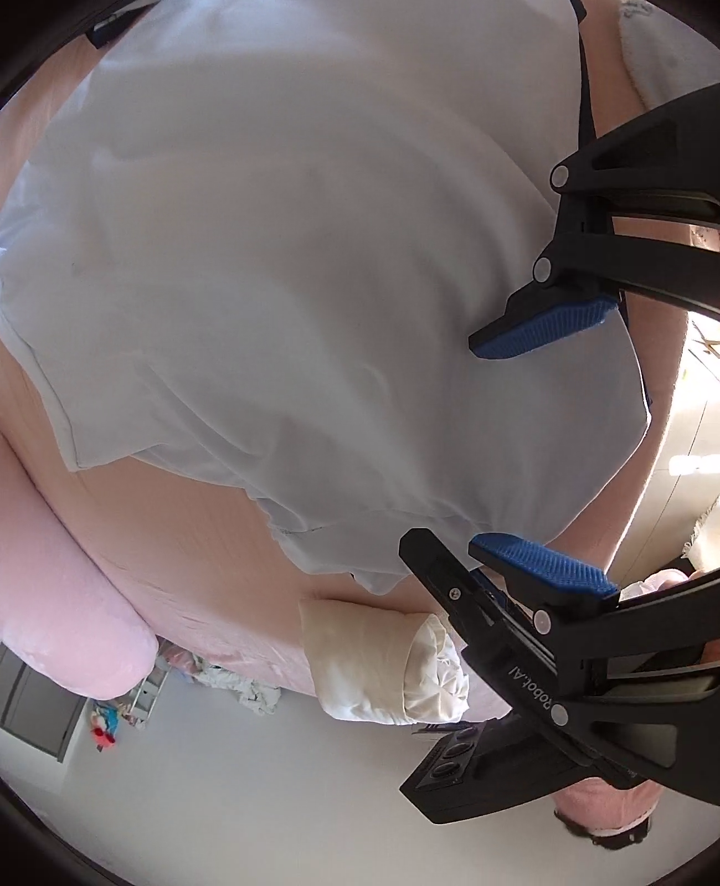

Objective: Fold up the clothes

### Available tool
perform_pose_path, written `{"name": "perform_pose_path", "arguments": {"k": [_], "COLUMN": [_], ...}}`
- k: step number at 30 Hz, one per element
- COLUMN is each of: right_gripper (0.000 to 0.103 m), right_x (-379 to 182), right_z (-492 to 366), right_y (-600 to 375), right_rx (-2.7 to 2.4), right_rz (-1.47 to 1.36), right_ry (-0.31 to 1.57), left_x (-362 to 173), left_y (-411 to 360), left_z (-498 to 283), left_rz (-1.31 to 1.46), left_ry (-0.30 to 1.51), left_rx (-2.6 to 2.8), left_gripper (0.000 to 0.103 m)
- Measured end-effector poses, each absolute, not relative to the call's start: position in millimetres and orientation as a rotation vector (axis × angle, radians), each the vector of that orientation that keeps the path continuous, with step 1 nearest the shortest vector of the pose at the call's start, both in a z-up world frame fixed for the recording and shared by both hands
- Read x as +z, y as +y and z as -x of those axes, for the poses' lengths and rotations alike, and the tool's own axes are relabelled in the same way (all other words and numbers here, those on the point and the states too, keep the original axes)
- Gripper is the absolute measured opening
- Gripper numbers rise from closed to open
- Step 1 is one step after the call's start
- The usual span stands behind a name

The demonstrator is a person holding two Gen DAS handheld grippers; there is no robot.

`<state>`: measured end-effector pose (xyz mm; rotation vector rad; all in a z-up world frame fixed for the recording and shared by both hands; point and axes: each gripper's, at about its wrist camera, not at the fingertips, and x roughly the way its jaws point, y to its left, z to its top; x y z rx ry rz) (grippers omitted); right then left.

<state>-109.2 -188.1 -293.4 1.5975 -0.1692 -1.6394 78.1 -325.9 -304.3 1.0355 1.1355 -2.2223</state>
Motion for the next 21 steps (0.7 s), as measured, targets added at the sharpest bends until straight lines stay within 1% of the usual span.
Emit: {"name": "perform_pose_path", "arguments": {"k": [2, 4, 8, 10, 12, 15, 18, 20, 21], "right_gripper": [0.065, 0.066, 0.066, 0.066, 0.066, 0.066, 0.066, 0.066, 0.066], "right_x": [-291.6, -289.4, -281.6, -277.1, -271.4, -262.1, -253.3, -247.8, -247.0], "right_z": [110.2, 109.8, 107.0, 109.9, 113.3, 119.4, 124.9, 127.4, 127.6], "right_y": [-191.4, -196.4, -210.4, -215.3, -217.2, -218.2, -222.9, -230.8, -237.6], "right_rx": [-1.595, -1.591, -1.605, -1.607, -1.603, -1.614, -1.6, -1.591, -1.592], "right_rz": [-1.593, -1.595, -1.59, -1.598, -1.593, -1.602, -1.608, -1.596, -1.595], "right_ry": [-0.224, -0.218, -0.118, -0.099, -0.107, -0.097, -0.103, -0.078, -0.03], "left_x": [-304.6, -304.4, -300.7, -298.9, -297.0, -294.5, -292.2, -290.5, -289.4], "left_y": [-328.2, -329.9, -330.0, -330.0, -330.1, -324.9, -318.0, -313.2, -310.4], "left_z": [-77.0, -75.8, -72.6, -71.0, -69.3, -65.3, -60.6, -57.5, -56.1], "left_rz": [-1.016, -1.003, -1.014, -1.019, -1.025, -1.04, -1.056, -1.067, -1.072], "left_ry": [1.149, 1.151, 1.087, 1.055, 1.022, 0.95, 0.876, 0.827, 0.804], "left_rx": [-2.232, -2.242, -2.266, -2.278, -2.29, -2.317, -2.354, -2.376, -2.385], "left_gripper": [0.042, 0.039, 0.024, 0.019, 0.012, 0.01, 0.009, 0.009, 0.009]}}
